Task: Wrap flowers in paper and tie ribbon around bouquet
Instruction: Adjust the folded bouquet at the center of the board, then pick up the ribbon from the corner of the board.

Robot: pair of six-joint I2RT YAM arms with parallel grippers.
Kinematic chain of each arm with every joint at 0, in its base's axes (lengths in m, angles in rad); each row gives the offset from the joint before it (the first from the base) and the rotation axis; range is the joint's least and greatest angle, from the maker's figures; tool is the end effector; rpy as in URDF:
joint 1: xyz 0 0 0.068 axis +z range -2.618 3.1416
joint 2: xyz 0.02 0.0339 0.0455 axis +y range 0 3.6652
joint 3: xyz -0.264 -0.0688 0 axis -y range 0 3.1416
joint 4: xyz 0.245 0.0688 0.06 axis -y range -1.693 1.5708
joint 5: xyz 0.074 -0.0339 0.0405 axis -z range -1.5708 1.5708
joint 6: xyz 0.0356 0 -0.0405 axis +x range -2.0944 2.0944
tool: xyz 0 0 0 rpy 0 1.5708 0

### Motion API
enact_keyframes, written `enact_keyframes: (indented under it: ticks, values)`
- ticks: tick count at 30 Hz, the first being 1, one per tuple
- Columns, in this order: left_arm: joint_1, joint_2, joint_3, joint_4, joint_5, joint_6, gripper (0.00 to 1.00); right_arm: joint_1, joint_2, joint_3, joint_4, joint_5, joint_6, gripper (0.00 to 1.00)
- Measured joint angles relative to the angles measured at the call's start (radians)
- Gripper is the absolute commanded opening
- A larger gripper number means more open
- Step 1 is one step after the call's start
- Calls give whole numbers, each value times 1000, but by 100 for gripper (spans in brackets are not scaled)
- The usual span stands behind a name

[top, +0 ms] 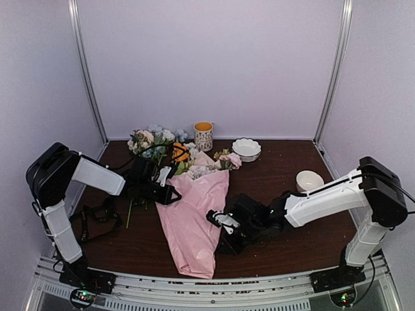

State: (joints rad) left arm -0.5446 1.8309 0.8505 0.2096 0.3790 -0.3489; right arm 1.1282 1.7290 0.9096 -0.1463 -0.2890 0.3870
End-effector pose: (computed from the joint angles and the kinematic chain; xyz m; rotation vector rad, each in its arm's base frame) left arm 0.2933 -0.1931 0.1239 0.4349 2.4068 -0.8670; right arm 0.1340 0.3063 0.1472 -1.1168 2.5279 0.8840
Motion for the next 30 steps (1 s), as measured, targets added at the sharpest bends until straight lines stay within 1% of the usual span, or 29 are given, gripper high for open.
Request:
enact_keyframes:
  ticks: [2,4,6,8,11,17,20,23,27,29,30]
  values:
    - [5,9,11,0,-6,3,0,-22,-42,-6,-59,-28,-13,23]
    - [8,16,14,3,-5,3,0,-72,-72,0,-75,-47,-18,25]
    - [9,21,14,7,-4,4,0,-144,-85,29,-78,-47,-19,26]
    - [9,22,16,8,-1,6,0,-191,-74,73,-78,-29,-21,26]
    - [9,27,20,7,2,8,0,-240,-18,165,-71,2,-26,26]
    - [10,42,36,7,5,10,0,-249,152,349,-69,20,-51,25]
    - [11,45,40,7,5,10,0,-256,197,405,-75,51,-42,24]
    - [11,46,40,7,5,10,0,-291,227,443,-97,87,-21,25]
    - [16,51,41,9,17,10,0,-348,215,428,-128,127,-18,35]
    - [21,55,42,11,27,10,0,-364,172,381,-137,135,-16,44]
    - [23,56,43,11,33,10,0,-365,137,341,-136,130,-11,52]
